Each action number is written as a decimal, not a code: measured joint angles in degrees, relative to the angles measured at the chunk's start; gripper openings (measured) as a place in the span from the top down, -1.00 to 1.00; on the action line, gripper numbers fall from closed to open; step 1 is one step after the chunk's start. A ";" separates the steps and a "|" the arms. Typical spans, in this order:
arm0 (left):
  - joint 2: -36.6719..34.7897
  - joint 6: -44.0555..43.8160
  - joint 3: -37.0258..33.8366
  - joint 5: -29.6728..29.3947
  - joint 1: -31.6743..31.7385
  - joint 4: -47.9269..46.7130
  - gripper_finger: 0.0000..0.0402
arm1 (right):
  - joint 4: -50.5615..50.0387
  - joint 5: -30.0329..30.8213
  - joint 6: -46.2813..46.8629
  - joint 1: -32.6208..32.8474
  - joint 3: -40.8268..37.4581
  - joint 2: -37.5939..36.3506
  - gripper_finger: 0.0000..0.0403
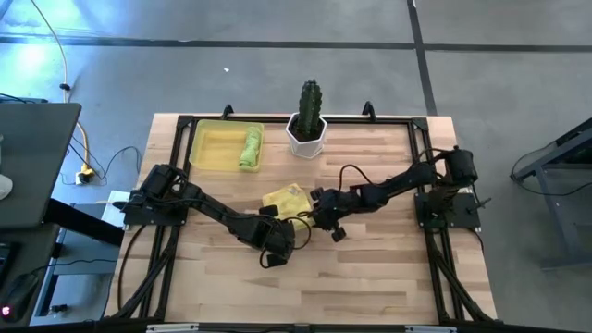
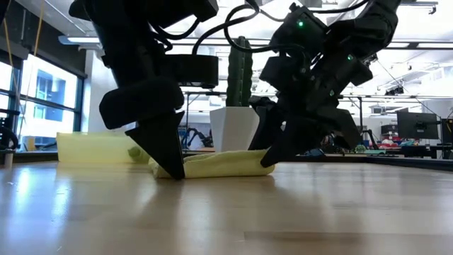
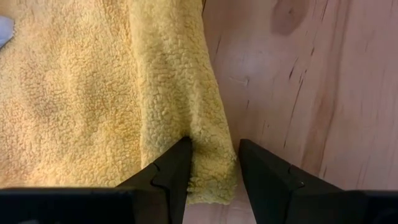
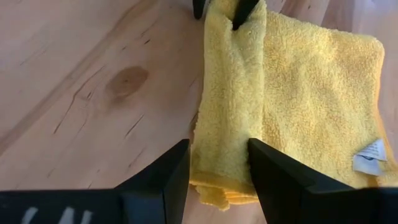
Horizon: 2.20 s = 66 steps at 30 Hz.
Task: Roll microfiber towels into tight, uniform cylinder then place into a basket
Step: Roll the yellow microfiber towel
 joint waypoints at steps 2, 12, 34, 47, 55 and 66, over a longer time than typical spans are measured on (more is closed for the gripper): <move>0.00 -0.56 0.00 0.00 -0.01 0.00 0.36 | 0.09 -0.02 0.00 0.00 0.02 0.29 0.24; 0.26 -0.12 2.29 1.12 -0.05 -1.46 0.36 | 1.84 -0.44 1.37 -0.02 0.20 3.93 0.24; 0.24 -4.43 14.92 -4.05 -2.78 -21.70 0.36 | -0.99 -12.87 28.91 -4.48 1.37 4.24 0.97; 3.14 3.03 15.04 -18.48 -4.75 -20.96 0.36 | -5.53 -28.57 58.30 -11.41 3.07 5.37 0.97; 8.63 5.11 15.04 -19.22 -4.24 -19.79 0.36 | -5.01 -28.28 60.32 -12.09 3.43 8.39 0.97; 9.48 4.03 15.03 -12.58 0.58 -20.37 0.36 | -4.93 -28.30 54.13 -11.96 4.60 8.57 0.87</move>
